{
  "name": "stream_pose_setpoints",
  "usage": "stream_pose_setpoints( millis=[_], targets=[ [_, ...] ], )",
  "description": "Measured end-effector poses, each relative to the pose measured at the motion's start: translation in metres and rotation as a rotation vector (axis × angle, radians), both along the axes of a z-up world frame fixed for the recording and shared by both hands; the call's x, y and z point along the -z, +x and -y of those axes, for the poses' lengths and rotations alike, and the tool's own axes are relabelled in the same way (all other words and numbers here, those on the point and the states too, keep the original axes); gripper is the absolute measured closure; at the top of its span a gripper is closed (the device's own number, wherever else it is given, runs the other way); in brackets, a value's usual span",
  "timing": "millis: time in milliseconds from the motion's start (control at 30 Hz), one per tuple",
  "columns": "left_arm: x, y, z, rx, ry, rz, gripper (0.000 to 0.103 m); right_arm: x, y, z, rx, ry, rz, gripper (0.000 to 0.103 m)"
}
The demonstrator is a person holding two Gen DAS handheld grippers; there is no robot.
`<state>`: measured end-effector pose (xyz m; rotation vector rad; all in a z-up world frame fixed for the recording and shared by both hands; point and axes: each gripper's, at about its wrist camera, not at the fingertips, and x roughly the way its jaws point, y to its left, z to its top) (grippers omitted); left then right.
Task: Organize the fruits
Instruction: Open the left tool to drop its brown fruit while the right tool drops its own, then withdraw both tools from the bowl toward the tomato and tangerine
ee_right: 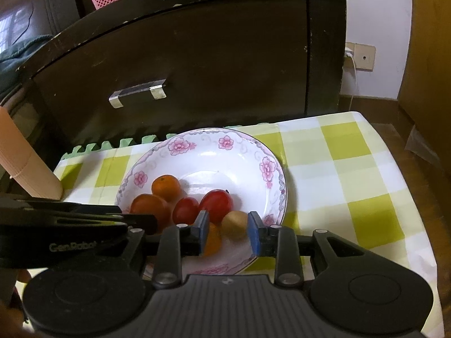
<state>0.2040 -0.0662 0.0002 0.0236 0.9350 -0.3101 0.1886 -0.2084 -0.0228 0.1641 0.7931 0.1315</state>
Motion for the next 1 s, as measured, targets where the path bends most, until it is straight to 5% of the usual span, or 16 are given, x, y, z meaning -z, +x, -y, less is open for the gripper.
stream_pose_setpoints(
  millis=[533,1000],
  targets=[
    [-0.021,-0.027,-0.019,-0.029,0.009,0.019,0.024,-0.018,-0.026,-0.005,0.005,0.005,-0.013,0.062],
    [-0.012,-0.058,-0.054,-0.063,0.067,-0.032,0.022,-0.011,-0.066,-0.032,-0.072,0.039,-0.104,0.059]
  ],
)
